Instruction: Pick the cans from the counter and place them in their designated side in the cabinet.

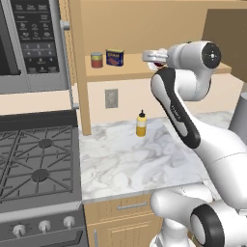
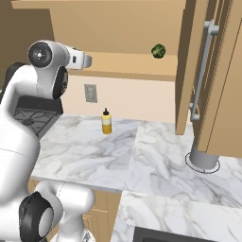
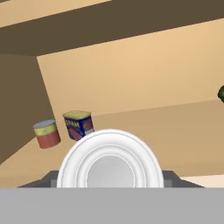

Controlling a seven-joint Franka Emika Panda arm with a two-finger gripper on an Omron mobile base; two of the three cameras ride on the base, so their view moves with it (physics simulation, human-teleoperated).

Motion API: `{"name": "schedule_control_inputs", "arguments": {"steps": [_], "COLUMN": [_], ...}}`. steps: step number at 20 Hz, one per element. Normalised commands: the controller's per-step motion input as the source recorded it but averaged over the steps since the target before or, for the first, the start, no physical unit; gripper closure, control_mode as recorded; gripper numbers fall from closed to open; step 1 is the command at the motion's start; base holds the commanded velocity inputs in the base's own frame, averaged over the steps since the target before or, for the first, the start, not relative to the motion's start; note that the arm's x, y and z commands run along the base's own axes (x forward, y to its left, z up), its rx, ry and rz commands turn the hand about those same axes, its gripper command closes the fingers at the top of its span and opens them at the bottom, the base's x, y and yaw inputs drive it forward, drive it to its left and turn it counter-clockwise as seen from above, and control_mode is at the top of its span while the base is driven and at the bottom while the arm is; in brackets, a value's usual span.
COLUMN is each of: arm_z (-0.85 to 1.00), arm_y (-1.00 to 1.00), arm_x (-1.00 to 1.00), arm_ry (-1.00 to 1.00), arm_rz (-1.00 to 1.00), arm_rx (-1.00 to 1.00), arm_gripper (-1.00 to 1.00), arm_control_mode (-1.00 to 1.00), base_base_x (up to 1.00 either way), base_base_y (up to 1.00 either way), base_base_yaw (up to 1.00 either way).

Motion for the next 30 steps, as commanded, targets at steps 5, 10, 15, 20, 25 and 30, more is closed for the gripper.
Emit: {"name": "schedule_control_inputs", "arguments": {"steps": [5, 10, 15, 20, 25, 30], "arm_z": [-0.01, -0.02, -0.04, -0.06, -0.06, -0.02], "arm_y": [0.0, 0.0, 0.0, 0.01, 0.07, 0.1], "arm_x": [0.18, 0.14, 0.11, 0.12, 0.22, 0.29], "arm_ry": [0.07, 0.04, 0.0, 0.0, 0.0, 0.0], "arm_rz": [0.0, 0.0, 0.0, 0.0, 0.01, 0.01], "arm_rx": [-0.01, -0.01, 0.0, 0.0, 0.0, 0.0], "arm_gripper": [1.0, 1.0, 1.0, 1.0, 1.0, 1.0], "arm_control_mode": [-1.0, -1.0, -1.0, -1.0, -1.0, -1.0], "base_base_x": [0.0, 0.0, 0.0, 0.0, 0.0, 0.0], "base_base_y": [0.0, 0.0, 0.0, 0.0, 0.0, 0.0], "base_base_yaw": [0.0, 0.0, 0.0, 0.0, 0.0, 0.0]}}
